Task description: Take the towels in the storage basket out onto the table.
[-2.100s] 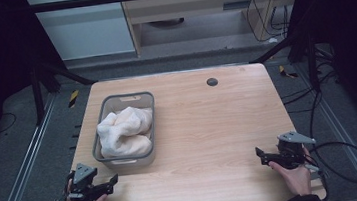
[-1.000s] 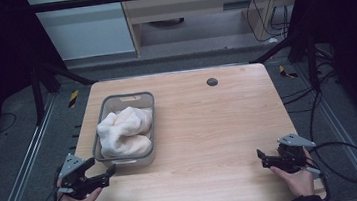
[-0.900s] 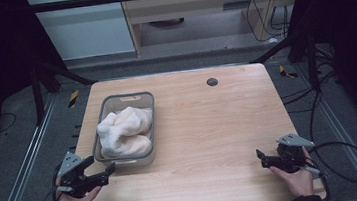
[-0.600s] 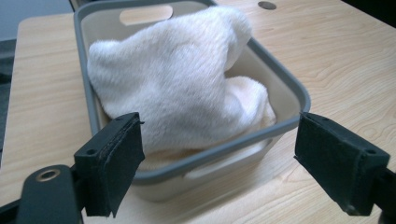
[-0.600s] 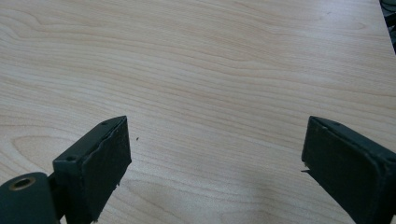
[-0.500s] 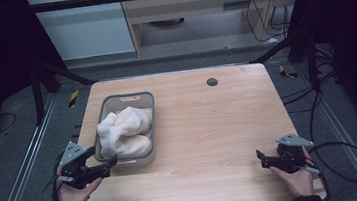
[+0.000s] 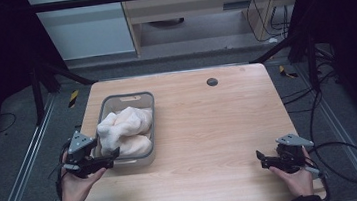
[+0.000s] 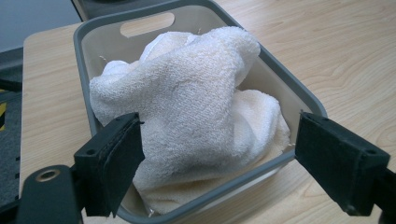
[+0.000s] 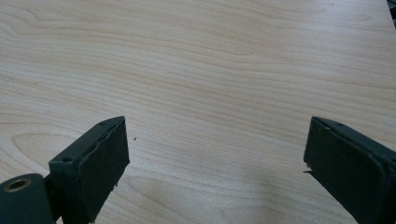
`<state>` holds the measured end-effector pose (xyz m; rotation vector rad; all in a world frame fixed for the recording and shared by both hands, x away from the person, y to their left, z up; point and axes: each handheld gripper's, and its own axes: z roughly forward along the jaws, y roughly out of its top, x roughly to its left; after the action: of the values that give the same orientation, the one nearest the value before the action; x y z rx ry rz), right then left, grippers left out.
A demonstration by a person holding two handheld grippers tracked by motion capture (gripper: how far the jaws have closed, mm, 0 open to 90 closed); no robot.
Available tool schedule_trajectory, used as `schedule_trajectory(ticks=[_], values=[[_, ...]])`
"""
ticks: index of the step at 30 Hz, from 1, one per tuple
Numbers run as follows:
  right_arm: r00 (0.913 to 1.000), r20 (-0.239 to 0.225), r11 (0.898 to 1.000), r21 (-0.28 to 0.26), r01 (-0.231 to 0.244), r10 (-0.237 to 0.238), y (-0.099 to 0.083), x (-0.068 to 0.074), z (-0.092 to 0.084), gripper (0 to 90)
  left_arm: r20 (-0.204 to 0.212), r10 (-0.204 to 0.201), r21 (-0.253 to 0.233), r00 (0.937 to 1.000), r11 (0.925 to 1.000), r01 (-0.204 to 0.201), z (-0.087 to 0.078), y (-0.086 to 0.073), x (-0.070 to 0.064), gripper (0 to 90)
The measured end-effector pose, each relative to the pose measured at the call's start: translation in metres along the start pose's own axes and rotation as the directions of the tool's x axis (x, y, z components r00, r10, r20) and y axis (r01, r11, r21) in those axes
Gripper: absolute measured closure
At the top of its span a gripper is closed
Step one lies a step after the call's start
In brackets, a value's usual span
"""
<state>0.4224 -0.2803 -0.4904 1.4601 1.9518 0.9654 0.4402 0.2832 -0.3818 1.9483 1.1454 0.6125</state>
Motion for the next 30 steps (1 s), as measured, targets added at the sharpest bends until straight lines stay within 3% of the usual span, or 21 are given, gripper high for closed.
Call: schedule_trajectory(ticks=[20, 30], values=[[0.9999, -0.015, 1.0, 0.014, -0.001, 0.001, 0.001, 0.0, 0.003, 6.7, -0.013, 0.006, 0.04, 0.9999, 0.9992, -0.006, 0.021, 0.004, 0.002, 18.3], [0.9997, -0.022, 1.0, 0.021, -0.003, 0.004, 0.001, -0.001, 0.003, 6.7, -0.01, 0.025, 0.098, 0.9996, 0.9949, -0.024, 0.039, 0.005, 0.001, 22.7]])
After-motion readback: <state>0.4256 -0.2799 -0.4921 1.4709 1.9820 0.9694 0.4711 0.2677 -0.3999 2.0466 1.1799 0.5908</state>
